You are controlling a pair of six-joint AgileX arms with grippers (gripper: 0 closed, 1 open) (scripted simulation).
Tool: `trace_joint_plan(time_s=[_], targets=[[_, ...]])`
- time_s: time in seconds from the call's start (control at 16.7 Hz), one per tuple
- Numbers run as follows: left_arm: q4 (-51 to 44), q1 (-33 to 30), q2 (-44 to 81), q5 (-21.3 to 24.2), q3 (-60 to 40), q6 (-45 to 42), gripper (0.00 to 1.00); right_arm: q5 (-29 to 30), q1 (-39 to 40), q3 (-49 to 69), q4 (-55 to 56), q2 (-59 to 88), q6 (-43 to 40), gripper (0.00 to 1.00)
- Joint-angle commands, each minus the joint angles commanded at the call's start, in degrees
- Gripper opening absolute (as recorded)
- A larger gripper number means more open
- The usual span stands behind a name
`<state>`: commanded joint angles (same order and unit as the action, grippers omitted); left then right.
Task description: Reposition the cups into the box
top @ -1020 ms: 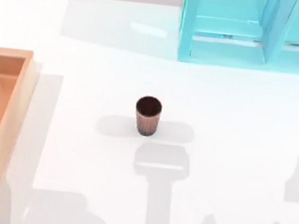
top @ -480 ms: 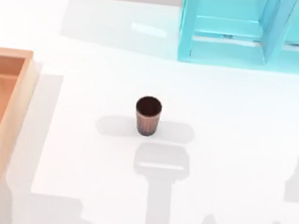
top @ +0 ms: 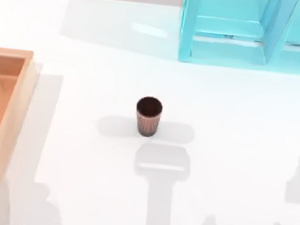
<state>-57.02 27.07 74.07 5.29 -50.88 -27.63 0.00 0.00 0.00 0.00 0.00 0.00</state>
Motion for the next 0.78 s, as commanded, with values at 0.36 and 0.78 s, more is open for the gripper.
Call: trace_joint_plan(time_s=[0.36,0.78], targets=[[0.36,-0.03,0.07,0.02,0.36,0.03,0.15,0.0,0.0,0.0,0.0,0.0,0.0,1.0],[0.36,-0.03,0.07,0.02,0.36,0.03,0.68,0.0,0.0,0.0,0.0,0.0,0.0,1.0]])
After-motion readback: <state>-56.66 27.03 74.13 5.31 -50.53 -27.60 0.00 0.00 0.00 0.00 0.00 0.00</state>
